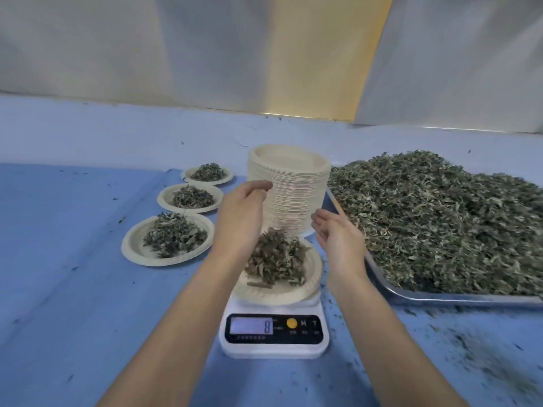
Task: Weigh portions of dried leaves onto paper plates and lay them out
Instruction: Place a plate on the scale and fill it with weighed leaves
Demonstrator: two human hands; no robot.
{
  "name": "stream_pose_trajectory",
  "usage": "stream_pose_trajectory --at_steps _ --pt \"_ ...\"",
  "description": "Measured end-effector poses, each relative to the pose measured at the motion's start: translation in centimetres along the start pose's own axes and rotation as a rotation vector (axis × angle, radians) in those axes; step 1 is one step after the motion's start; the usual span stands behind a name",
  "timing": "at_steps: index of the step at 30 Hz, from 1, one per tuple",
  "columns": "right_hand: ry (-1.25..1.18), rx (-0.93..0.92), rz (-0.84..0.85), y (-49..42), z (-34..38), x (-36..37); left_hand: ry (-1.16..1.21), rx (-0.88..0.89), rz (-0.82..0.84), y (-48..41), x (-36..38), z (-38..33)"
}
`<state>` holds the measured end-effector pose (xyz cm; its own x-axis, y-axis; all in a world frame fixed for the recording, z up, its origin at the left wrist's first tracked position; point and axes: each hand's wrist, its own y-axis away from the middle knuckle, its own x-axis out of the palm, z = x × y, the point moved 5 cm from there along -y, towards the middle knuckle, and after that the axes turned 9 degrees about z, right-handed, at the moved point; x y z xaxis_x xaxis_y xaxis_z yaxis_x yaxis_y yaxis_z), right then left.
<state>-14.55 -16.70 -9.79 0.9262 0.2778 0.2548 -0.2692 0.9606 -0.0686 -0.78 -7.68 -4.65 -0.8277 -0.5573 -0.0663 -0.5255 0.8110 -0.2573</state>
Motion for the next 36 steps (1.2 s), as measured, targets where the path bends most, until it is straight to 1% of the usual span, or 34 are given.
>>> stream_pose_trajectory --at_steps 4,7,14,18,21,23,25,27,29,31,32,36 --pt "0.191 -0.007 0.057 0.0 -0.9 0.2 -0.021 -0.108 -0.09 0.3 -4.5 2.9" --pt "0.264 -0.01 0.062 0.1 -1.2 0.0 -0.028 -0.185 -0.133 0.8 -5.8 5.3" --pt "0.274 0.001 0.065 0.4 -1.4 0.2 0.081 -0.251 -0.118 1.0 -5.7 8.1" --pt "0.264 0.006 0.07 0.5 -1.3 0.3 0.068 -0.249 -0.113 1.0 -5.3 8.3" --pt "0.284 -0.031 0.112 0.8 -0.9 0.7 0.054 -0.233 -0.108 0.9 -5.2 8.1" --pt "0.385 -0.114 0.177 1.0 -0.3 1.1 0.03 -0.22 -0.121 0.8 -5.2 8.0" --pt "0.547 -0.203 0.279 1.3 0.3 1.7 0.019 -0.217 -0.137 0.8 -5.3 7.9" --pt "0.681 -0.24 0.375 1.6 0.7 2.5 0.024 -0.217 -0.147 0.7 -5.4 7.8" --pt "0.835 -0.273 0.435 1.9 0.9 3.0 0.026 -0.213 -0.151 0.7 -5.5 7.8" --pt "0.984 -0.336 0.459 2.1 1.1 3.3 0.028 -0.209 -0.158 0.7 -5.5 7.7" --pt "1.015 -0.361 0.463 2.2 1.1 3.5 0.032 -0.207 -0.158 0.8 -5.5 7.6" --pt "1.016 -0.393 0.434 2.2 1.2 3.6 0.027 -0.204 -0.152 0.8 -5.5 7.2"
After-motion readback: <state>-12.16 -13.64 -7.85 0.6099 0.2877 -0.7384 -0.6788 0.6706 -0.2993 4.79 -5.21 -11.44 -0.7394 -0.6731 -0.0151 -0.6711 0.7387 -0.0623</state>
